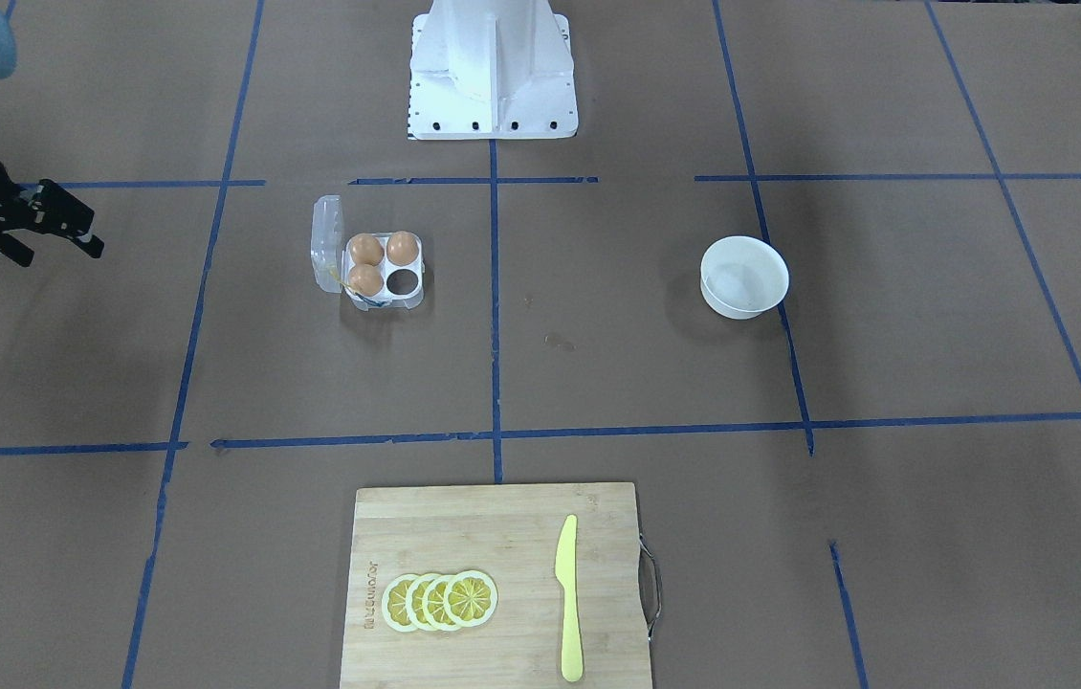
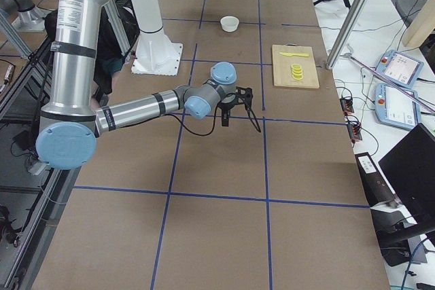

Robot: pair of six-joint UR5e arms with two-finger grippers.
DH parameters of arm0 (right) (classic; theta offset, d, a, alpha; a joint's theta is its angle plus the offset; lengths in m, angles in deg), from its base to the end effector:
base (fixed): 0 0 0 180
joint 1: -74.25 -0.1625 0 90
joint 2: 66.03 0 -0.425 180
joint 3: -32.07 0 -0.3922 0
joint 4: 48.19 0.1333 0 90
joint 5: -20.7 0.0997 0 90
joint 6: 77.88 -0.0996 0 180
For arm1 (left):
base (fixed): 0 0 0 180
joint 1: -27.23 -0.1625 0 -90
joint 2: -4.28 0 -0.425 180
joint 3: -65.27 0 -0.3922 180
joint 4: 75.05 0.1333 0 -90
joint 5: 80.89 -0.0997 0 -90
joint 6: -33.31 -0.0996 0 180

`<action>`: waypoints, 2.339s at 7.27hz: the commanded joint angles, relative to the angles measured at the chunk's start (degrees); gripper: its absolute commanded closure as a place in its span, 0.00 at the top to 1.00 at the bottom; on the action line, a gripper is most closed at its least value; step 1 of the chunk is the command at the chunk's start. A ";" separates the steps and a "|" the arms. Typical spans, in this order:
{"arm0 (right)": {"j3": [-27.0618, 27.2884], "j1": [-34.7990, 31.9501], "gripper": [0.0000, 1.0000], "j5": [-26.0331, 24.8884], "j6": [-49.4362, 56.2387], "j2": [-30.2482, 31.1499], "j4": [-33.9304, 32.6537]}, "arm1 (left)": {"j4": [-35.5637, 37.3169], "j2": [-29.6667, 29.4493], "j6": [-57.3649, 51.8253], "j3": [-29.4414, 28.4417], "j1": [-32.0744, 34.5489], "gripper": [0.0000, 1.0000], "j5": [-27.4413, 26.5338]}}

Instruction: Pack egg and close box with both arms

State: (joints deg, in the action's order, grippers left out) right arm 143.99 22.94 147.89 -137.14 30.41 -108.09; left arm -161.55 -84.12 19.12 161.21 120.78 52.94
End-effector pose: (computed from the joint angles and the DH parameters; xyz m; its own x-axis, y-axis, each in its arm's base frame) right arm -0.2285 -0.4022 0.4645 0.5559 0.0428 0.8301 -0.0788 0.9969 0.0014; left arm -0.0939 -0.4750 0.6280 0.7138 0.2112 -0.6677 -0.1166 0.9760 0.1840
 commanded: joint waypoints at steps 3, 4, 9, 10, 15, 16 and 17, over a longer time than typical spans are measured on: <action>-1.26 18.85 1.00 -16.07 -16.94 -12.92 1.02 | -0.25 -0.10 -0.05 0.22 0.05 1.00 0.12; -1.53 21.23 1.00 -17.05 -19.21 -16.69 1.37 | -0.25 -0.10 -0.14 0.31 0.05 1.00 0.12; 0.84 18.99 1.00 -14.19 -24.42 -22.96 -3.05 | -0.34 -0.10 -0.23 0.48 0.05 1.00 0.12; 1.19 17.40 1.00 -13.12 -23.37 -23.66 -9.64 | -0.34 -0.10 -0.23 0.48 0.05 1.00 0.12; 6.37 6.79 1.00 -10.05 12.75 -14.40 -30.89 | -0.51 -0.10 -0.49 0.22 0.05 1.00 0.12; 5.94 0.48 1.00 -7.16 23.29 -9.65 -30.89 | -0.60 -0.10 -0.58 -0.04 0.05 1.00 0.12; 4.81 -7.24 1.00 -4.78 35.75 -5.00 -30.97 | -0.60 -0.10 -0.58 -0.05 0.05 1.00 0.12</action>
State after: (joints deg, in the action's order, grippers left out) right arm 149.64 24.21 140.09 -115.77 19.65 -138.81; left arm -162.11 -84.22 18.58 161.25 120.84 53.06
